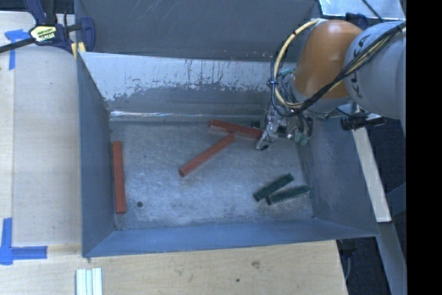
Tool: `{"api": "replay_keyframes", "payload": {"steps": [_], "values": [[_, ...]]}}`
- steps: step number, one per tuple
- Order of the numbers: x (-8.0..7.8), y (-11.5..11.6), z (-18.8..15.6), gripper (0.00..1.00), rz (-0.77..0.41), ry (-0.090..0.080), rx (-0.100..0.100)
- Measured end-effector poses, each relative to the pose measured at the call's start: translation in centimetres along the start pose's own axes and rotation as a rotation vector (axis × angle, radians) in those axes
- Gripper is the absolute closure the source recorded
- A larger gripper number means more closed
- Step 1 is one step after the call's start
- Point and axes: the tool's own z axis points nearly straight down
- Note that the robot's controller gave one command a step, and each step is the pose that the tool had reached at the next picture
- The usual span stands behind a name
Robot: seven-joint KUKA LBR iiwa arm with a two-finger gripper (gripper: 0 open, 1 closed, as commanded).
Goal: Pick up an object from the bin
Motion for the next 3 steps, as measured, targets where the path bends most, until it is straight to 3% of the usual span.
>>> {"api": "replay_keyframes", "payload": {"steps": [1,2,3], "values": [[0.8,-0.6,-14.2,1.0,-0.344,0.0,0.0],[0.1,-2.6,-9.0,1.0,-0.643,0.012,-0.002],[0.0,-2.5,-9.1,0.0,-0.641,0.009,-0.002]]}}
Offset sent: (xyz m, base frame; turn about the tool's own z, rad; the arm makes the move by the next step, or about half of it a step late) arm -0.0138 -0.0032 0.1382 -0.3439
